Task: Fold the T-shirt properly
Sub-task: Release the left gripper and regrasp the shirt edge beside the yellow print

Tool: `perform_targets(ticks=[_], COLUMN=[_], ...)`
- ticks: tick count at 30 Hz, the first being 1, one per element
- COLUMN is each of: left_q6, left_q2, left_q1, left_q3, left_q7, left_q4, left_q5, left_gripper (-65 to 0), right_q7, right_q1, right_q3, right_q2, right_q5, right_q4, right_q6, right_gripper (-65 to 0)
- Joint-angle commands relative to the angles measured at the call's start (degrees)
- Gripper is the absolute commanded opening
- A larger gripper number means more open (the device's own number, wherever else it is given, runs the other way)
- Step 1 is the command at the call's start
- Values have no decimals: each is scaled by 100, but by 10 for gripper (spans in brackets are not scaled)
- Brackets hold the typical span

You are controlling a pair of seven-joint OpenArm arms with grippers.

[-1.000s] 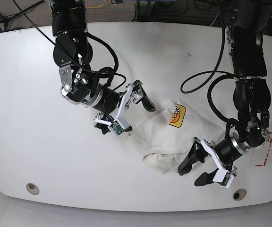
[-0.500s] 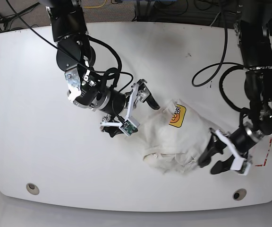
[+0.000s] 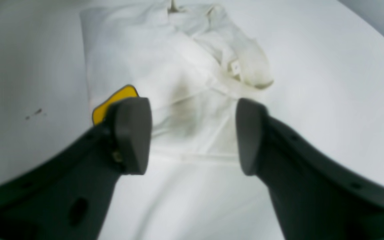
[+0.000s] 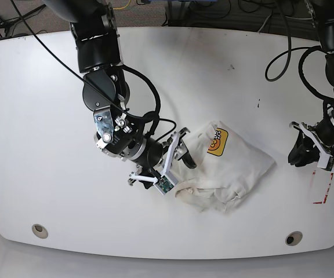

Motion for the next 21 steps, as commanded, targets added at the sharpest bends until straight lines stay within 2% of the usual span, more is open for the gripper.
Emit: perform_targets(ticks=[1,5,11,21], left_q6=[-12,-12,-12,-12], left_q2=[89,361,757,1302], left_q1=[-135,-153,-329,-285], left_q3=[-21,-4,58,410], left_q7=[-191,-191,-174,-174], left_q4=[108,108,108,161], left_q5=[-151,-142,-116,887], left_gripper=[-539,-539,-537,-537], right_q7=[120,199,972,2168], right_q1=[345,547,679,952], right_q3=[41,58,49,23], right_q2=[-207,-251,-234,-190], right_q5=[-30,-179,-372,-539], right_q4=[-311,-838,-1682,-3511], right_q6=[-2,-2,-2,-2], right_gripper=[-311,-312,-311,-311])
